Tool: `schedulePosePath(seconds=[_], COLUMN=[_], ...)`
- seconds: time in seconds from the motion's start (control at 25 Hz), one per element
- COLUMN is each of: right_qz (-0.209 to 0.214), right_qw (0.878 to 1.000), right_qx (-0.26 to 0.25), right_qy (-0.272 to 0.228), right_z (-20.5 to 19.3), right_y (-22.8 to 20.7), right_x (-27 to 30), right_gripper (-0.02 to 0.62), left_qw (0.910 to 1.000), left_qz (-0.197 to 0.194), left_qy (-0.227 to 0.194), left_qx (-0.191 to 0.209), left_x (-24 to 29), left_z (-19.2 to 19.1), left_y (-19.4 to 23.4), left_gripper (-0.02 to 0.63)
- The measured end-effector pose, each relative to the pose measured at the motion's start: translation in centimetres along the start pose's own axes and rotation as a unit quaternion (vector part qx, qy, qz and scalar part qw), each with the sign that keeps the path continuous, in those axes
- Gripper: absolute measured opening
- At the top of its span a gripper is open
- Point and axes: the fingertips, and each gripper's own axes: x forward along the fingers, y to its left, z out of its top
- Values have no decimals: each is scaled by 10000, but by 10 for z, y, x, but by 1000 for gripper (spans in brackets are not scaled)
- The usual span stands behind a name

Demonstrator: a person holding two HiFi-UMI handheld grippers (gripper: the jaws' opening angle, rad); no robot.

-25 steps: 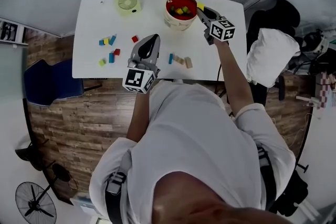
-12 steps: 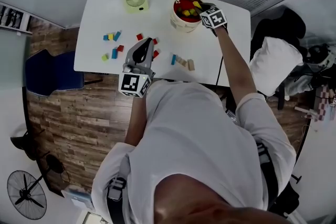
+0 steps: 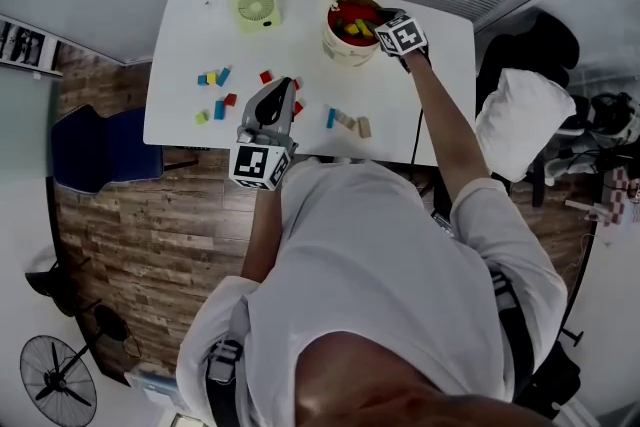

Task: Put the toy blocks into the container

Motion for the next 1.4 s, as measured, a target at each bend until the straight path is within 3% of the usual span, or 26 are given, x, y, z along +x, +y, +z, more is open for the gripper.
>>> schedulePosePath(seconds=[0.08, 0.2, 0.36, 0.6, 0.88, 1.08, 1.24, 1.4], right_qz=[-90, -121, 204, 629, 799, 665, 632, 639], right_qw=[9991, 9868, 9576, 9252, 9328, 9376, 9347, 9285], right_qx=[238, 936, 1582, 2081, 1281, 1249, 1237, 1045], right_qy=[-351, -1319, -2400, -3111, -3273, -3177, -3272, -3505], right_z=[6, 22, 27, 24, 37, 18, 13, 22], right_y=[3, 11, 43, 104, 156, 170, 175, 174], right_x=[-13, -51, -110, -175, -229, -243, -252, -272], right_gripper=[122, 2, 2, 0, 0, 0, 0, 0], left_qw=[10000, 9998, 9989, 9932, 9858, 9823, 9825, 9853], left_qz=[-52, -166, -437, -1133, -1648, -1842, -1815, -1613], left_qy=[15, 58, 107, 260, 136, 277, 318, 102], left_qx=[-16, -55, -131, 88, 280, 198, 271, 546], left_x=[0, 2, 16, 51, 72, 62, 53, 47], left_z=[-1, -6, -8, -4, 10, -3, -9, 12], left_y=[-2, -6, -11, -27, -53, -70, -69, -65], left_gripper=[-2, -2, -2, -2, -2, -2, -2, -2])
